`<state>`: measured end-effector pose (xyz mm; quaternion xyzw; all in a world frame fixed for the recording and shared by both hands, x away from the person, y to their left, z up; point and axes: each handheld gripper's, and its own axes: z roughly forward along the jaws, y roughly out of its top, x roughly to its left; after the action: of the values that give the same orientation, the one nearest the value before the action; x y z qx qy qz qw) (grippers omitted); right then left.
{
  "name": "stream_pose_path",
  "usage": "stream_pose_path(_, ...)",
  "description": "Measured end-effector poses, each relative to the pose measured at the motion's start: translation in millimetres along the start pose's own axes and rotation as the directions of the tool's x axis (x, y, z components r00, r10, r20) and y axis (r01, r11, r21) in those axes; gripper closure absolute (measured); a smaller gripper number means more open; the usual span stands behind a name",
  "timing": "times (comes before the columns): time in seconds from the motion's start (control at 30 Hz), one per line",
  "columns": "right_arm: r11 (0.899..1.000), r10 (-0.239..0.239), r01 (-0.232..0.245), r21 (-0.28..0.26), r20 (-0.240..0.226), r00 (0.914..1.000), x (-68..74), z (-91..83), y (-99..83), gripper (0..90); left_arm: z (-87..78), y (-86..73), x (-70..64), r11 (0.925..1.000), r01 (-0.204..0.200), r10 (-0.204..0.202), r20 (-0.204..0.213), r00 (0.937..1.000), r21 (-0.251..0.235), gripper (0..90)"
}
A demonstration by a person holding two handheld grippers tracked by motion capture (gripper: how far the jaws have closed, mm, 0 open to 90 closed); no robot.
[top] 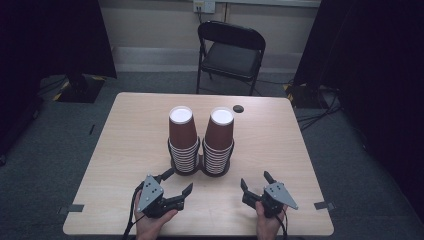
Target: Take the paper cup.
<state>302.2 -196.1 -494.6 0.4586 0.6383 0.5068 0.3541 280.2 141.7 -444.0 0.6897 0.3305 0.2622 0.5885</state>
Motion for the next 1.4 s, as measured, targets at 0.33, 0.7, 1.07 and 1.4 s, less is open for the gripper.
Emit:
stream_pose_path(0.33,1.000,0.002,-0.002,-0.006,-0.001,1.0000,-0.2,-0.4,-0.2,13.0,12.0,15.3,-4.1,0.9997,-0.024,0.024,0.052,0.9984,-0.002,26.2)
stream_pose_path(0.7,1.000,0.004,-0.004,-0.007,-0.004,1.0000,-0.2,-0.7,-0.3,13.3,24.1,33.4,-11.4,0.9988,-0.048,0.047,0.120,0.9916,0.007,18.8)
stream_pose_path(1.07,1.000,0.005,-0.005,-0.010,-0.008,1.0000,-0.5,-0.8,-0.4,13.9,38.2,57.8,-10.4,0.9968,-0.079,0.080,0.144,0.9864,-0.011,23.9)
stream_pose_path(1.4,1.000,0.007,-0.008,-0.011,-0.007,0.9999,-0.7,-1.1,-0.5,13.9,53.9,77.6,-3.2,0.9979,-0.062,0.064,0.137,0.9885,-0.017,22.6)
